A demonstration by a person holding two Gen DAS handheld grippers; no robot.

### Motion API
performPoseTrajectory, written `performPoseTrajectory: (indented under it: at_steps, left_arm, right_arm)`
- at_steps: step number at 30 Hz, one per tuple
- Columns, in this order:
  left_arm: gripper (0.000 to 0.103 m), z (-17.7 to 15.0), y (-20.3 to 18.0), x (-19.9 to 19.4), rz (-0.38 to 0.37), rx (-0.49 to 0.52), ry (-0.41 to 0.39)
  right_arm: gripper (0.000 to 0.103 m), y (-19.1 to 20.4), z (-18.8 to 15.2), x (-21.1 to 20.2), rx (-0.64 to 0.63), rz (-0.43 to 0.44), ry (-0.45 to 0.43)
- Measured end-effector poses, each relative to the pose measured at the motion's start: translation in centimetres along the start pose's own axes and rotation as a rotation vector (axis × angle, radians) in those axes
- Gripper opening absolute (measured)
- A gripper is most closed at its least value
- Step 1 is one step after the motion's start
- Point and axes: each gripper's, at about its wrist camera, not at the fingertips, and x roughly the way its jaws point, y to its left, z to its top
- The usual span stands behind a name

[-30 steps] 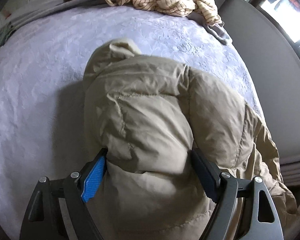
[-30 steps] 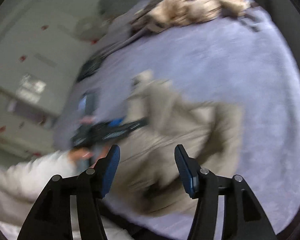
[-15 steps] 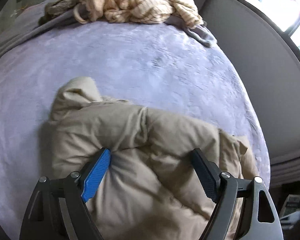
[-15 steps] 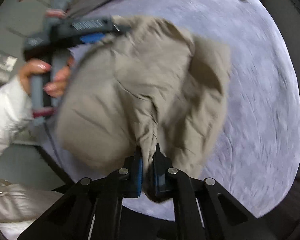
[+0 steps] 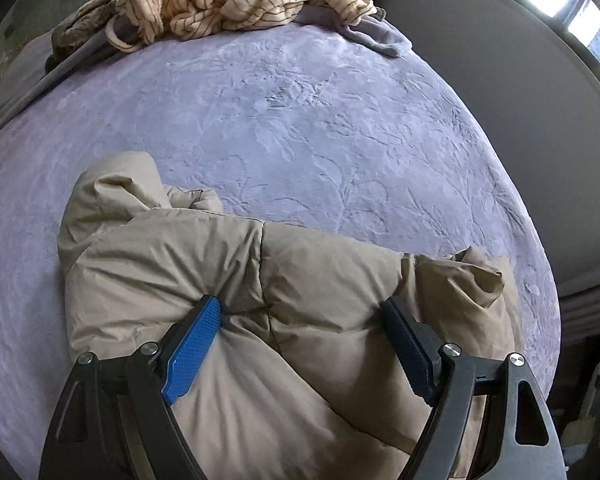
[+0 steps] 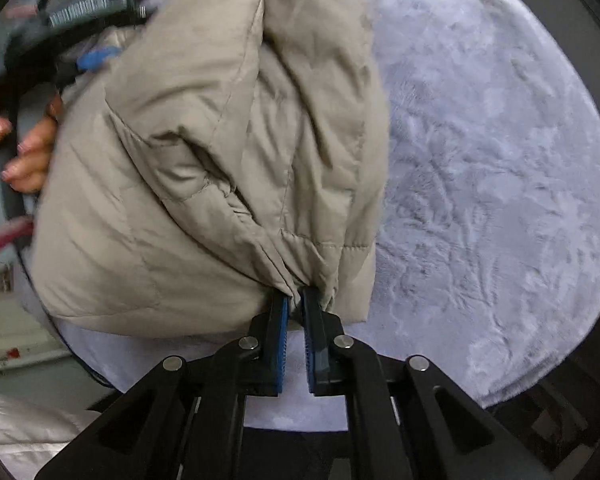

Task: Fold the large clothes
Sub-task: 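Lower the beige coat bundle onto the bed and open the right gripper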

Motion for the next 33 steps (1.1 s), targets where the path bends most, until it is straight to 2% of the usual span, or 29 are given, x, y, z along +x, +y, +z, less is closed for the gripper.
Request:
performPoseTrajectory:
  at_steps: [1,3,4,5,7,11,12,14,16,22,28,29,30,33]
  left_arm:
    - [0.083,0.0,0.3,-0.1,-0.004,-0.004,-0.001]
    - [0.083,-0.1,0.6,-0.3,-0.006,-0.006,-0.003]
    - [0.083,-0.2,0.7,-0.3,-0.007,-0.005,-0.004]
    - [0.084,-0.2,0.7,-0.3,-0.007,-0.003,-0.004]
    - [0.086,-0.3,0.8,-0.5,-0.006,0.000,-0.006]
    - [0.086,-0.4,0.9,-0.6,0.000,0.002,-0.008]
    - [0.086,-0.4,0.9,-0.7,0.002,0.001,-0.008]
    - [0.086,-0.4,1.0,-1.1,0.010,-0.002,-0.005]
    - [0.086,-0.5,1.2,-1.8,0.020,-0.005,-0.002]
    - [0.086,-1.7,2.4,-5.1,0.047,-0.016,-0.009]
    - [0.086,-5.2,4.8,-7.9,0.054,-0.084,0.001]
    - [0.092,-5.8,5.0,-8.1,0.059,-0.090,0.000]
    - [0.103,-6.4,5.2,-8.3,0.066,-0.098,0.004]
    - [0.103,-8.5,5.7,-8.7,0.079,-0.116,0.016]
  right_arm:
    - [0.013,-0.2,0.1,-1.1,0.029,0.011,-0.029]
    - [0.030,-1.2,0.5,-3.3,0.108,0.060,-0.100]
    - [0.052,-1.5,0.9,-3.9,0.135,0.080,-0.124]
    - [0.062,-1.7,1.3,-4.5,0.161,0.103,-0.152]
    - [0.062,-1.6,2.5,-5.4,0.186,0.156,-0.203]
    - [0.062,-0.2,4.7,-5.0,0.202,0.199,-0.224]
    - [0.060,0.1,5.3,-4.5,0.208,0.188,-0.212]
    - [0.051,0.5,6.0,-2.8,0.210,0.169,-0.196]
    - [0.048,1.3,6.2,-2.2,0.213,0.175,-0.172]
    - [0.047,2.5,6.5,-1.9,0.199,0.160,-0.154]
    - [0.047,2.5,6.2,-1.6,0.160,0.127,-0.130]
    - [0.048,2.3,5.8,-1.7,0.154,0.122,-0.126]
    - [0.048,2.4,5.8,-1.4,0.145,0.114,-0.120]
    - [0.047,2.4,6.0,-0.8,0.125,0.101,-0.107]
